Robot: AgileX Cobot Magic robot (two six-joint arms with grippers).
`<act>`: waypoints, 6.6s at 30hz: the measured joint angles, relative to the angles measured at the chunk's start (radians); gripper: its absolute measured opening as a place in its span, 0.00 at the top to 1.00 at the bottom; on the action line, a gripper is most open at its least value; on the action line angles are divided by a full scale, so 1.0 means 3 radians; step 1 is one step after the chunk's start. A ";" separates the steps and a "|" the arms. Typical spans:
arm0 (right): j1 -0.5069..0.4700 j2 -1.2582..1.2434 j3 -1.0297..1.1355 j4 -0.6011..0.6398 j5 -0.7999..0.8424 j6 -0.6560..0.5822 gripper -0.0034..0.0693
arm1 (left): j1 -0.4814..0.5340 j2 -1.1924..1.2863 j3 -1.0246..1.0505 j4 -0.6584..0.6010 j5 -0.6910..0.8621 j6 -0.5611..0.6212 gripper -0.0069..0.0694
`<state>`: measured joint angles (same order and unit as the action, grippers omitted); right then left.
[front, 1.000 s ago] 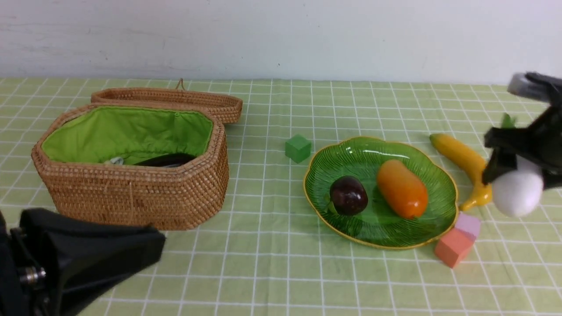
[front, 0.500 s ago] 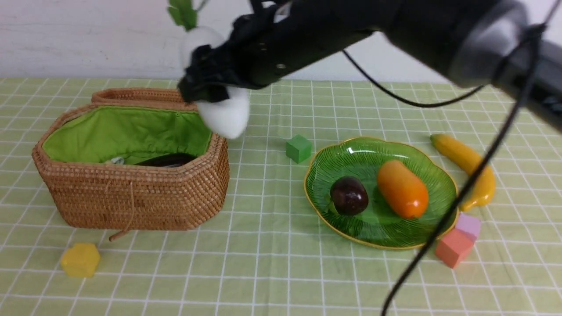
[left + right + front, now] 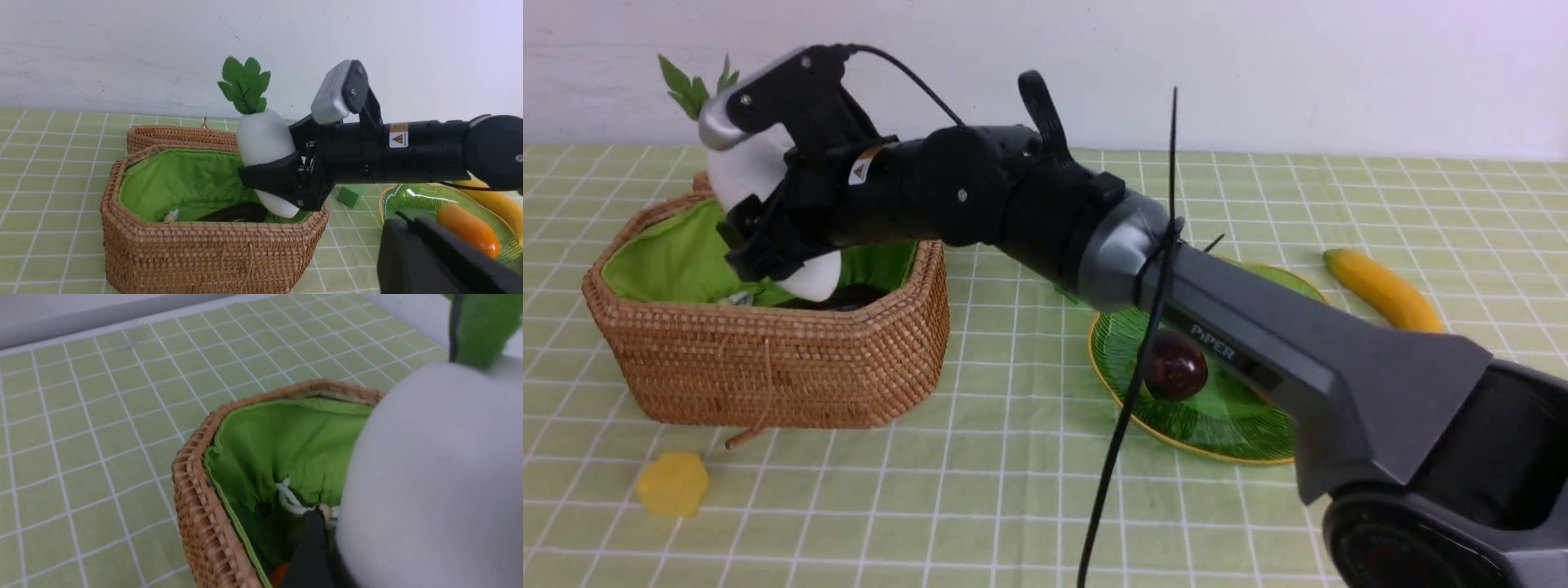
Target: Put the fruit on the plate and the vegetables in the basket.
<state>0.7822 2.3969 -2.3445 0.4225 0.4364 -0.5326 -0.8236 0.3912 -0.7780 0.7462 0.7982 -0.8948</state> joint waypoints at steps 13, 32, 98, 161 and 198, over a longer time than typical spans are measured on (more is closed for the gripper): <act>-0.0031 -0.0666 -0.0003 -0.0602 0.1358 0.0356 0.25 | 0.0000 0.0000 0.0000 -0.0344 -0.0013 0.0209 0.93; -0.2038 -0.1987 0.1330 -0.1675 0.2713 0.1775 0.95 | 0.0000 0.0054 0.0000 -0.3036 -0.0457 0.2836 0.93; -0.1799 -0.1248 0.2098 -0.0580 0.1751 0.2086 0.51 | 0.0000 0.0178 0.0000 -0.3059 -0.0368 0.2983 0.93; -0.1796 -0.6026 0.5779 -0.1018 0.1575 0.2561 0.89 | 0.0000 -0.1292 0.2100 -0.2622 -0.1708 0.2547 0.93; -0.2560 -0.8022 0.7885 -0.1408 -0.0225 0.2034 0.97 | 0.0000 -0.1292 0.2100 -0.2631 -0.1679 0.2546 0.89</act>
<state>0.0142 -0.0098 0.0212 0.0000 0.3689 0.0776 -0.8236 0.0035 -0.1481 -0.0432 0.2944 -0.1311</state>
